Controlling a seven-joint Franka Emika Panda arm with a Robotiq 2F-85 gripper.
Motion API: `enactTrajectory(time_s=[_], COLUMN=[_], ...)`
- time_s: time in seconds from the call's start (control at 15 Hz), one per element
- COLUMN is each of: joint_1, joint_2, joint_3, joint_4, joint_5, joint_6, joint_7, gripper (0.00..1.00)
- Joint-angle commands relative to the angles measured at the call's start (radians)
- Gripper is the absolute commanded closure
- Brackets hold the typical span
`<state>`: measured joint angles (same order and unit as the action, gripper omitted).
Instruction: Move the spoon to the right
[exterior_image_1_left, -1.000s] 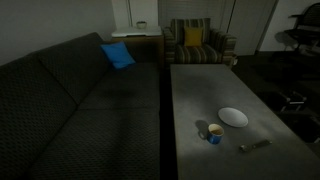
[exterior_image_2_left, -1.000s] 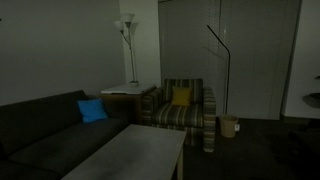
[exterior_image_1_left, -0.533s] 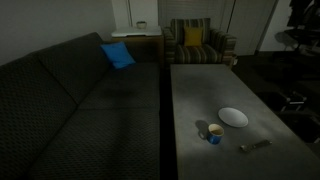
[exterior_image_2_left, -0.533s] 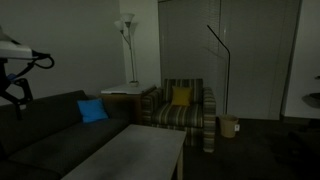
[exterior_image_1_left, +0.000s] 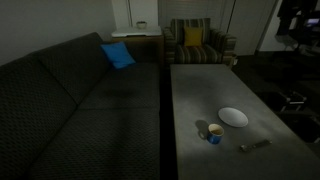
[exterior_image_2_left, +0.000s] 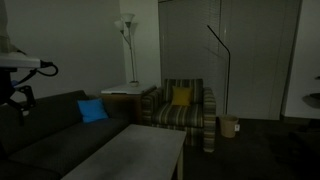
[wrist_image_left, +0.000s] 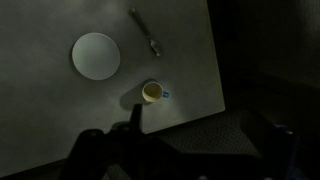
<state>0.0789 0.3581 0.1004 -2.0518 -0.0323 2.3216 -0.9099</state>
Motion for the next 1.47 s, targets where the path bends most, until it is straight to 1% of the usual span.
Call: enactTrajectory(time_s=[0.0,0.2,0.27,0.33,0.53,0.6,0.73,0.93,1.0,1.07,1.2,1.4], joint_1=[-0.034,-0.037,-0.057,-0.040,-0.053,-0.054,-0.026,-0.021,-0.024,-0.042,-0.061,-0.116], joint_2=[0.107,0.231,0.282,0.186,0.283,0.291,0.260,0.299,0.312,0.326,0.364,0.436], joint_3=[0.022,0.011,0.022,0.021,0.020,0.020,0.011,0.014,0.018,0.035,0.044,0.076], joint_4=[0.061,0.119,0.147,0.065,0.124,0.132,0.102,0.112,0.108,0.094,0.085,0.090], joint_5=[-0.051,-0.102,-0.087,-0.090,-0.092,-0.092,-0.125,-0.155,-0.174,-0.185,-0.208,-0.206], joint_6=[-0.056,-0.074,-0.068,-0.041,-0.040,-0.040,-0.021,-0.004,0.025,0.090,0.172,0.253], joint_7=[-0.120,-0.159,-0.194,-0.132,-0.164,-0.166,-0.136,-0.117,-0.141,-0.195,-0.263,-0.410], gripper=[0.00,0.00,0.00,0.00,0.00,0.00,0.00,0.00,0.00,0.00,0.00,0.00])
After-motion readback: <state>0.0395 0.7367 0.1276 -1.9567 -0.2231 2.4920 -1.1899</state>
